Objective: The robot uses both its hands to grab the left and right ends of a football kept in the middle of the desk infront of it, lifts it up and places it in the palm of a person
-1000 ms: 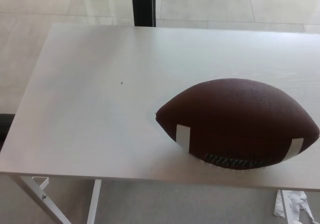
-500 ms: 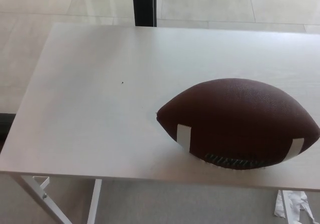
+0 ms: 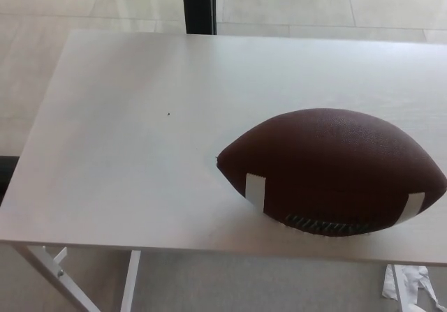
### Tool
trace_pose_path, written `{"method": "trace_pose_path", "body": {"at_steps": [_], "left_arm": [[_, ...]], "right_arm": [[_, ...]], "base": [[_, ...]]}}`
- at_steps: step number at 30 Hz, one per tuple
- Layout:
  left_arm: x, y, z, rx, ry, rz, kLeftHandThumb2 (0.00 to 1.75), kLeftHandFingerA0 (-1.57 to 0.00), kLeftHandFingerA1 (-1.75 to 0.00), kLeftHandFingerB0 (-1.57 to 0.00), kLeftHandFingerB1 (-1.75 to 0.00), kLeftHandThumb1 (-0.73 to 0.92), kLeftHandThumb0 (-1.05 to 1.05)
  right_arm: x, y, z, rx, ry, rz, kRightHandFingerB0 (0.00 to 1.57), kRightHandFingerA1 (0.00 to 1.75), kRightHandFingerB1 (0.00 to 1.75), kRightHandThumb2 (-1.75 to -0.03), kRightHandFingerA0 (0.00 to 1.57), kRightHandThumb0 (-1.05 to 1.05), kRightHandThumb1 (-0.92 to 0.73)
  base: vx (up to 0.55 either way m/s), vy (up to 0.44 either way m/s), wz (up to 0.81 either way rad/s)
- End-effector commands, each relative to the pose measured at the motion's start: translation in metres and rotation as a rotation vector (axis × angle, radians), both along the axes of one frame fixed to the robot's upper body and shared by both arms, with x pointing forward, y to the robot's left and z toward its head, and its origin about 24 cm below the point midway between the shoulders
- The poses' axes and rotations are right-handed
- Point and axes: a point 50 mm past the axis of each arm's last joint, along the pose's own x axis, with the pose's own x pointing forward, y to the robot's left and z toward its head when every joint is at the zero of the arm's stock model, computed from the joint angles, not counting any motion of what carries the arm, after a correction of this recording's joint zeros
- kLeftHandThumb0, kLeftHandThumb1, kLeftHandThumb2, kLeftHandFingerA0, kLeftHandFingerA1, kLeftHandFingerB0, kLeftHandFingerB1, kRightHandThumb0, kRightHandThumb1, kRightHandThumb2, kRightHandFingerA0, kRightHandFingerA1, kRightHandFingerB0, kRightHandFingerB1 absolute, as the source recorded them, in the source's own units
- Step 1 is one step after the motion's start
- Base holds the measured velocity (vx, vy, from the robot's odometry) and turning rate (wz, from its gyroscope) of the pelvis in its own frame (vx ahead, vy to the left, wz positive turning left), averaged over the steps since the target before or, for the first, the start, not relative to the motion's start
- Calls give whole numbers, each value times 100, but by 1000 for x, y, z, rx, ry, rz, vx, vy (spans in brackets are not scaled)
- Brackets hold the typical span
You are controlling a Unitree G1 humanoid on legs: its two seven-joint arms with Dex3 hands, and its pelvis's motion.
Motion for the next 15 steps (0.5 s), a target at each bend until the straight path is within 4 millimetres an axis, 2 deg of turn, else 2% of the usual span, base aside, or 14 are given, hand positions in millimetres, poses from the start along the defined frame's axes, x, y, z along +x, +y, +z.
{"method": "trace_pose_path", "body": {"at_steps": [1,2,3,4,5,6,7,8,9,10,11,12,15], "left_arm": [[79,-126,83,-32,-224,-331,85,-16,-50,-6,-29,87,-99],[85,-137,79,-37,-213,-371,117,-12,-54,-5,-37,77,-87],[91,-148,73,-38,-191,-409,117,-14,-54,-5,-40,79,-88],[91,-150,72,-39,-189,-412,117,-14,-54,-5,-40,79,-88],[95,-159,66,-50,-174,-437,112,-4,-52,0,-50,47,-36],[103,-181,51,-76,-138,-496,113,-4,-52,0,-50,48,-36],[105,-192,44,-106,-124,-520,79,-18,-50,-9,-34,92,-93],[108,-202,37,-179,-108,-543,82,-18,-52,-7,-32,92,-91],[109,-211,31,-223,-99,-551,118,-19,-58,-4,-42,80,-85],[109,-221,26,-230,-86,-563,81,-24,-54,-11,-37,92,-88],[109,-222,26,-230,-84,-564,81,-24,-54,-11,-37,92,-88],[107,-235,18,-247,-65,-595,82,-24,-54,-13,-38,92,-90],[106,-245,9,-259,-35,-619,79,-25,-53,-14,-36,92,-92]], "right_arm": [[69,89,39,39,-132,241,14,59,44,-78,48,-103,-92],[76,95,29,54,-136,244,15,60,47,-93,48,-105,-78],[83,100,19,39,-101,265,15,62,50,-78,52,-103,-92],[83,101,18,37,-97,266,15,62,50,-78,52,-103,-92],[88,107,13,63,-94,287,16,60,54,-74,45,-105,-92],[99,124,-1,132,-81,344,13,63,56,-119,38,-105,-77],[102,132,-6,167,-76,358,11,57,49,-114,33,-101,-71],[104,140,-12,179,-75,360,9,55,46,-118,30,-105,-75],[107,149,-17,199,-60,355,5,52,34,-120,30,-101,-79],[108,155,-22,208,-35,354,9,50,34,-120,29,-101,-82],[108,156,-23,209,-33,353,9,50,34,-120,29,-101,-82],[111,166,-31,239,-19,361,14,40,28,-77,32,-94,-92],[110,173,-41,258,-2,369,14,43,28,-77,34,-96,-92]], "base": [[0,0,0],[0,0,0],[0,0,0],[0,0,0],[0,0,0],[0,0,0],[0,0,0],[0,0,0],[0,0,0],[0,0,0],[0,0,0],[0,0,0],[0,0,0]]}}
